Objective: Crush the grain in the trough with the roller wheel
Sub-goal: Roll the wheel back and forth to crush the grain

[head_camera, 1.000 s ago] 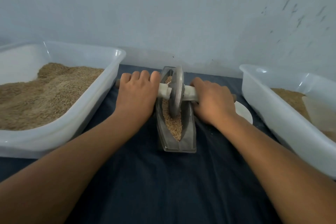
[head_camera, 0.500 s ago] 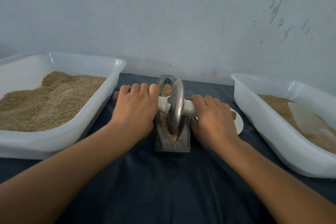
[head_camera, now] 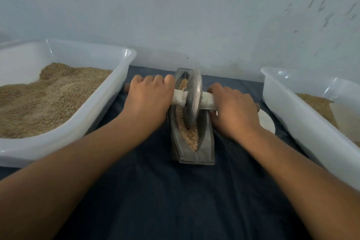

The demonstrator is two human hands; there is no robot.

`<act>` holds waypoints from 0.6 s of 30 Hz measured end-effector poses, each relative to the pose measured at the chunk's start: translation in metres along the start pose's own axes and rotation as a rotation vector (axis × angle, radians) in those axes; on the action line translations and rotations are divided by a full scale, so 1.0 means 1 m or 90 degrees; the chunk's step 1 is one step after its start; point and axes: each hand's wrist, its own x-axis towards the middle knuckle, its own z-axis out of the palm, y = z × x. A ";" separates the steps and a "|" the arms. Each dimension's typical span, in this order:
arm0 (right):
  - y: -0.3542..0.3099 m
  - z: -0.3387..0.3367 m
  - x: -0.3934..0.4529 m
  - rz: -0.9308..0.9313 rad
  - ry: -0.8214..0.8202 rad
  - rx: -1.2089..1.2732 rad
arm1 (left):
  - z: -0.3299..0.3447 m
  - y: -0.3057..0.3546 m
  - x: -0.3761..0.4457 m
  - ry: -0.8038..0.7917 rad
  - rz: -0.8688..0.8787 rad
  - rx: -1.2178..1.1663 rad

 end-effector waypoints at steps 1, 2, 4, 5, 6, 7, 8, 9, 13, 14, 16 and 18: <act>0.001 0.001 0.004 -0.002 -0.001 -0.008 | 0.002 -0.001 0.002 0.004 -0.002 -0.005; 0.002 0.002 0.009 -0.002 -0.007 -0.013 | 0.004 -0.002 0.004 0.006 -0.004 -0.011; 0.003 0.006 0.018 0.007 -0.026 -0.011 | 0.009 -0.004 0.009 0.012 -0.010 -0.016; 0.004 0.007 0.022 0.014 -0.037 -0.007 | 0.011 -0.004 0.013 0.014 -0.011 -0.014; 0.006 0.009 0.026 0.023 -0.048 -0.005 | 0.012 -0.004 0.016 0.016 -0.012 -0.013; 0.008 0.010 0.029 0.032 -0.058 -0.005 | 0.014 -0.004 0.020 0.016 -0.014 -0.013; 0.010 0.012 0.033 0.042 -0.070 -0.007 | 0.015 -0.004 0.024 0.016 -0.017 -0.013; 0.011 0.013 0.037 0.054 -0.084 -0.007 | 0.017 -0.003 0.028 0.016 -0.019 -0.012; 0.016 0.017 0.056 0.081 -0.148 0.004 | 0.021 -0.003 0.043 0.009 -0.024 -0.017; 0.018 0.017 0.060 0.079 -0.165 0.011 | 0.022 -0.004 0.047 0.005 -0.024 -0.019; 0.020 0.016 0.067 0.074 -0.196 0.025 | 0.022 -0.005 0.053 0.010 -0.021 -0.021; 0.022 0.014 0.071 0.071 -0.218 0.035 | 0.022 -0.004 0.056 0.015 -0.017 -0.017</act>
